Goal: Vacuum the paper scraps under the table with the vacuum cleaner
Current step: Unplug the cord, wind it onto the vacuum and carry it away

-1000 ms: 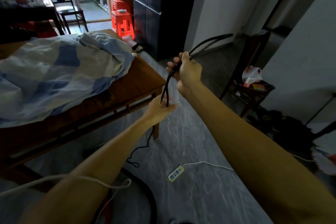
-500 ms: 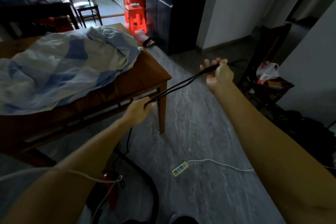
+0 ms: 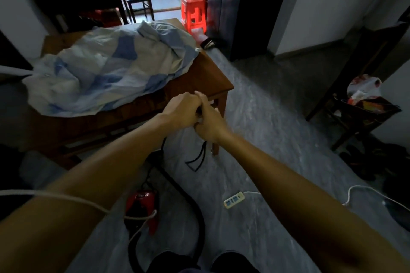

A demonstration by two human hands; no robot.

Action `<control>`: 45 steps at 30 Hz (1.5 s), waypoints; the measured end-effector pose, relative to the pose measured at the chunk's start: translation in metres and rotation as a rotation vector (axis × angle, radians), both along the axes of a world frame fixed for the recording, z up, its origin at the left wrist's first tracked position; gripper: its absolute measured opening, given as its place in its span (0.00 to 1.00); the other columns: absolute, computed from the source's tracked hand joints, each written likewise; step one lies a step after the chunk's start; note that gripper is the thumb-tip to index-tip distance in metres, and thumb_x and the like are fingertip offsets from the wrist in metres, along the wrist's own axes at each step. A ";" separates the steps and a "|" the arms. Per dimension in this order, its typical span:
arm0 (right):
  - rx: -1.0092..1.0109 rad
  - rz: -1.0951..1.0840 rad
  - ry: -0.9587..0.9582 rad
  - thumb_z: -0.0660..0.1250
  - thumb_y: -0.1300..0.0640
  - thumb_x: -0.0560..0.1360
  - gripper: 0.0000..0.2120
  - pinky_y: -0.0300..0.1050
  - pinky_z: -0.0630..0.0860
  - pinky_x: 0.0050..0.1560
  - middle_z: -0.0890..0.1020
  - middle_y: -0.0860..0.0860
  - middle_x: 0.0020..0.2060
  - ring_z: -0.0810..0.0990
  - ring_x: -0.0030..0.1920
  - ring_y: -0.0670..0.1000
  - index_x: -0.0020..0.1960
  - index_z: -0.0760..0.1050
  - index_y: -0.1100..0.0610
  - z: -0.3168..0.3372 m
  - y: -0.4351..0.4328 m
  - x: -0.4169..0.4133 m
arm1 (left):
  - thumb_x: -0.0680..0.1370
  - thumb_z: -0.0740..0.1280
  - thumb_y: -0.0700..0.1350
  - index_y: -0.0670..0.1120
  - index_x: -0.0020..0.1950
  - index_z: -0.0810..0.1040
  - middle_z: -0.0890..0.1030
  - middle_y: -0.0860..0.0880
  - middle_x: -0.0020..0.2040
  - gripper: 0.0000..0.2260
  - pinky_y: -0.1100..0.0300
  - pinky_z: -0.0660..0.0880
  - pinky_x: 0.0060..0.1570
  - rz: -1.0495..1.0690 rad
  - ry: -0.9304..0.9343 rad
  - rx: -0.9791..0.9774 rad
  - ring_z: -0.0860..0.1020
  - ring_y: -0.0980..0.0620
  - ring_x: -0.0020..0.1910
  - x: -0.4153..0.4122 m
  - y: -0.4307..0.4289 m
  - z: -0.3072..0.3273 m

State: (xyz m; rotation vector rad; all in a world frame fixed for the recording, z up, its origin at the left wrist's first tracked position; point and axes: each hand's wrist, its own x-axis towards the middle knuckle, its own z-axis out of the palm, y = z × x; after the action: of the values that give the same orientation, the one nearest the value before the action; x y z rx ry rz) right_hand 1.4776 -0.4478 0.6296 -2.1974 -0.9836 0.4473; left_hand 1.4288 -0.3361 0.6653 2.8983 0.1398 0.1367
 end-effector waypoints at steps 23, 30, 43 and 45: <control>0.206 -0.121 0.313 0.78 0.53 0.67 0.16 0.38 0.68 0.34 0.69 0.47 0.32 0.68 0.32 0.45 0.37 0.70 0.42 0.007 0.093 -0.111 | 0.71 0.75 0.44 0.46 0.46 0.82 0.80 0.53 0.34 0.07 0.68 0.74 0.25 0.178 -0.054 -0.793 0.78 0.57 0.30 -0.092 0.104 0.033; 0.328 -0.292 0.530 0.74 0.59 0.69 0.19 0.39 0.68 0.32 0.71 0.41 0.20 0.67 0.24 0.40 0.25 0.69 0.49 -0.003 0.133 -0.127 | 0.71 0.67 0.40 0.44 0.37 0.77 0.74 0.46 0.31 0.02 0.58 0.71 0.33 0.449 -0.105 -0.945 0.73 0.48 0.32 -0.097 0.097 0.040; 0.334 -0.213 0.278 0.61 0.63 0.77 0.19 0.38 0.63 0.28 0.69 0.50 0.24 0.64 0.24 0.41 0.29 0.63 0.54 0.003 0.161 -0.118 | 0.78 0.60 0.49 0.45 0.48 0.77 0.81 0.48 0.41 0.10 0.60 0.72 0.40 0.430 -0.514 -0.412 0.77 0.52 0.39 -0.108 0.123 0.034; 0.287 -0.234 0.270 0.59 0.60 0.79 0.19 0.39 0.68 0.33 0.73 0.50 0.27 0.69 0.27 0.43 0.29 0.67 0.55 0.001 0.161 -0.114 | 0.77 0.59 0.51 0.43 0.50 0.77 0.80 0.44 0.49 0.13 0.56 0.73 0.48 0.480 -0.639 -0.382 0.77 0.48 0.49 -0.105 0.129 0.028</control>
State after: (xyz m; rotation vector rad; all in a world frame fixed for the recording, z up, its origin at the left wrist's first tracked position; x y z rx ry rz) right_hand 1.3638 -0.2864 0.6308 -1.9043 -0.5972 0.4482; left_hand 1.3237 -0.2070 0.6933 2.2571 0.6540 0.9781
